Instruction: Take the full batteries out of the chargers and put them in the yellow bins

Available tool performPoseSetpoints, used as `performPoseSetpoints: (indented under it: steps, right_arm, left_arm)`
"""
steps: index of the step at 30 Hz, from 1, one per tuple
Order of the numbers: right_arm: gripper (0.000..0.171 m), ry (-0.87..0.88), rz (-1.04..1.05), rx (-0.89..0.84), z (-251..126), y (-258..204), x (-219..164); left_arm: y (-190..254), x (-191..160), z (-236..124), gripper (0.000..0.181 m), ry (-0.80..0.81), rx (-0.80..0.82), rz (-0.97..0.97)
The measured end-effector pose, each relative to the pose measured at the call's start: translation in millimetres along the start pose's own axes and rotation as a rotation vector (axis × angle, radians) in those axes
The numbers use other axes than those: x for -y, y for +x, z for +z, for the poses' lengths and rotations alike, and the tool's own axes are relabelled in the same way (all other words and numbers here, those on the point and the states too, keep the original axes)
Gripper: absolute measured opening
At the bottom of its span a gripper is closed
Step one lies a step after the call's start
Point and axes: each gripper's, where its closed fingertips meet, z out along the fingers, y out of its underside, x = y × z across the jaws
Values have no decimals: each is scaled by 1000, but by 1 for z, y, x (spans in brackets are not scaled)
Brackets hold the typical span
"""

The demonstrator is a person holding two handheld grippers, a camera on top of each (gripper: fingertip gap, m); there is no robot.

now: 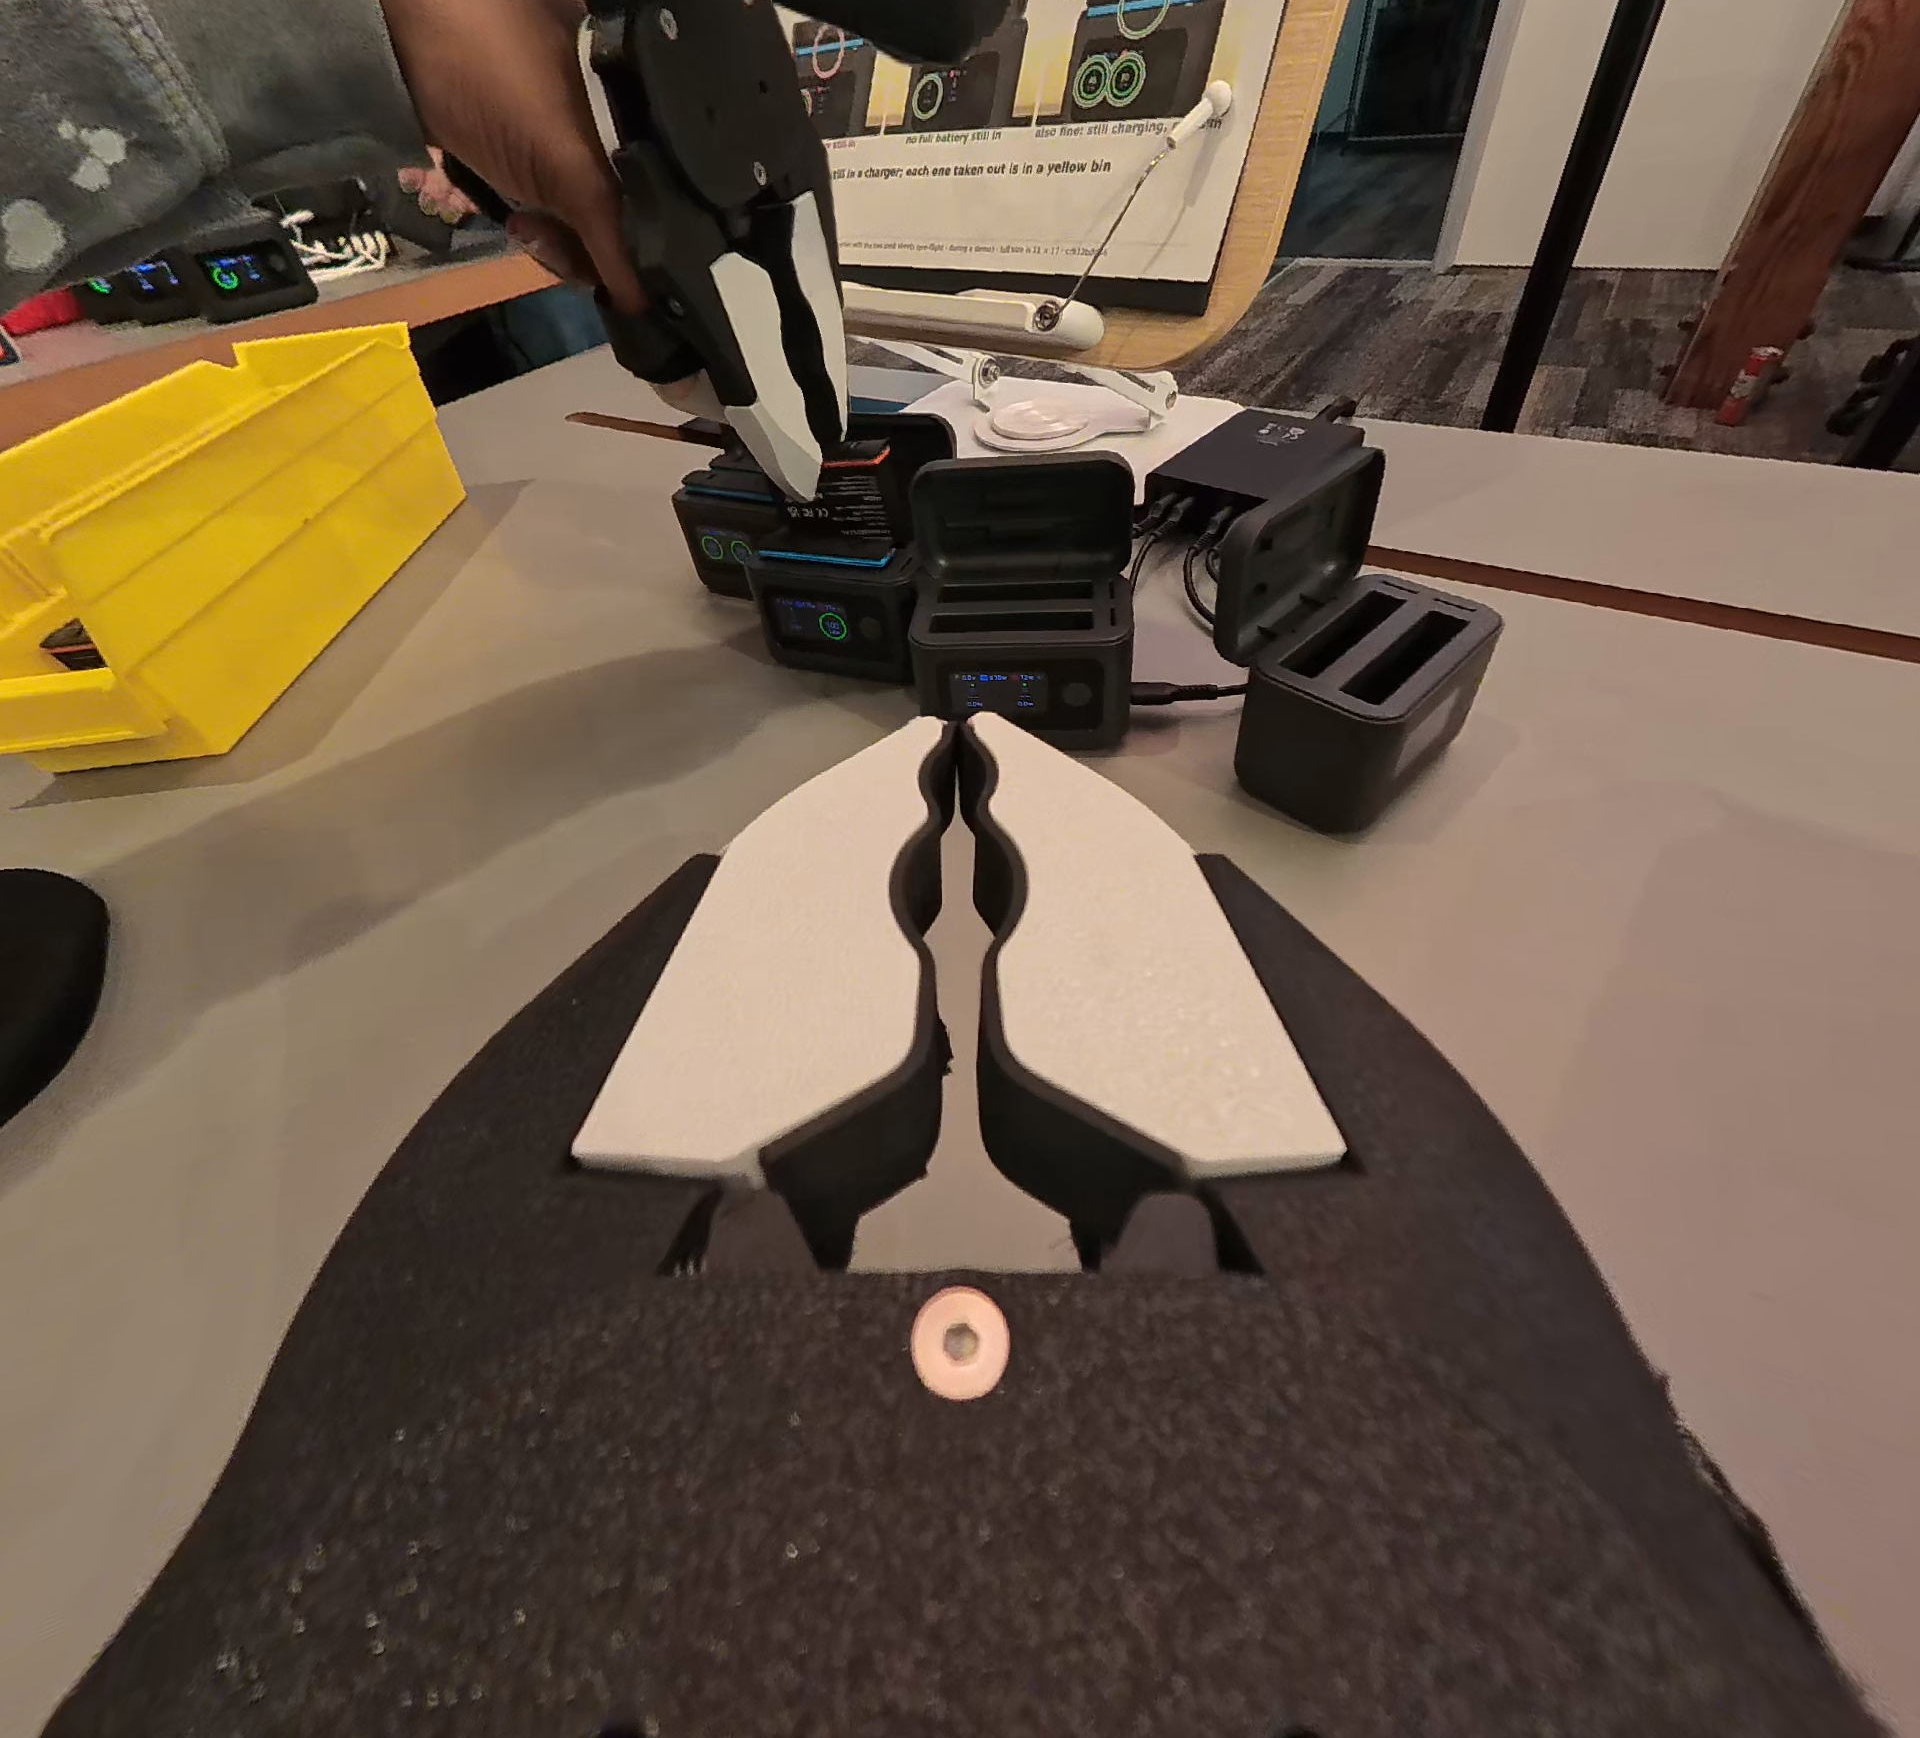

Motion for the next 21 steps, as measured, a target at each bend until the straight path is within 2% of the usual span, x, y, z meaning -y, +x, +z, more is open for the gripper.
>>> performPoseSetpoints:
  steps: [9, 21]
  right_arm:
    - [0, 12, 3, 10, -2, -1, 3]
    - [0, 14, 1, 34, -1, -7, 3]
  left_arm:
    - [0, 4, 14, 15, 25, -11, -3]
    - [2, 8, 9, 19, 123, 20, 23]
